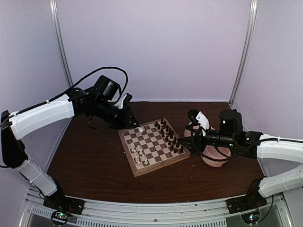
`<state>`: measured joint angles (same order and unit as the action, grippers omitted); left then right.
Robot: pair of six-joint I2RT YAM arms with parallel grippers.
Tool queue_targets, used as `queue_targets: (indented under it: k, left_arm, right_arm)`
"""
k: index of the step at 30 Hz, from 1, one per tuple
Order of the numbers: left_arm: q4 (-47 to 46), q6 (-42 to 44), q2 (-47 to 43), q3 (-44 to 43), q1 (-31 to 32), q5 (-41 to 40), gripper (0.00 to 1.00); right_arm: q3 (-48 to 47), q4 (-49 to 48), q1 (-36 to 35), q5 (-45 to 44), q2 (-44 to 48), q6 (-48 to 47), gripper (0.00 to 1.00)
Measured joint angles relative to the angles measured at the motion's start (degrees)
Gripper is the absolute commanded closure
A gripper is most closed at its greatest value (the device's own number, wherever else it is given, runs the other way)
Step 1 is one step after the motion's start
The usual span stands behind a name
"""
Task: Set up the chess pieces on the board
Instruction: Place the queen at d1.
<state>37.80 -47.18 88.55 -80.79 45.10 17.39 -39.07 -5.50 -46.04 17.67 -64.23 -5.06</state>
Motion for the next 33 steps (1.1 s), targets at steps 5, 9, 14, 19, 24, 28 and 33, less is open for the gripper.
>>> queue_targets:
  k: [5,9,14,19,24,28,33]
  left_arm:
    - [4.2,2.9,-3.7,1.6,-2.6,-5.6,0.93]
    - [5.9,4.3,-4.9,3.6,-4.2,-8.5,0.95]
    - [6.9,5.6,-4.9,6.1,-5.9,-11.3,0.96]
    - [7.1,6.4,-3.4,6.7,-6.4,-13.3,0.96]
    - [6.7,7.6,-2.7,8.4,-7.1,-13.9,0.96]
    - [6.5,9.7,-1.7,8.8,-7.2,-14.8,1.00]
    - [4.7,13.0,1.6,8.8,-7.2,-15.3,1.00]
  right_arm:
    - [4.6,-0.8,2.4,-10.2,5.2,3.3,0.05]
    - [5.6,1.3,3.0,-20.6,6.8,6.5,0.04]
    - [5.7,4.9,3.3,-28.9,8.4,8.8,0.04]
    - [6.6,6.3,3.3,-33.8,9.5,11.4,0.04]
    - [8.0,6.9,3.4,-35.9,9.4,13.0,0.05]
    - [9.9,6.6,3.4,-36.7,9.2,13.0,0.07]
    - [13.5,4.1,3.4,-37.2,9.3,12.8,0.07]
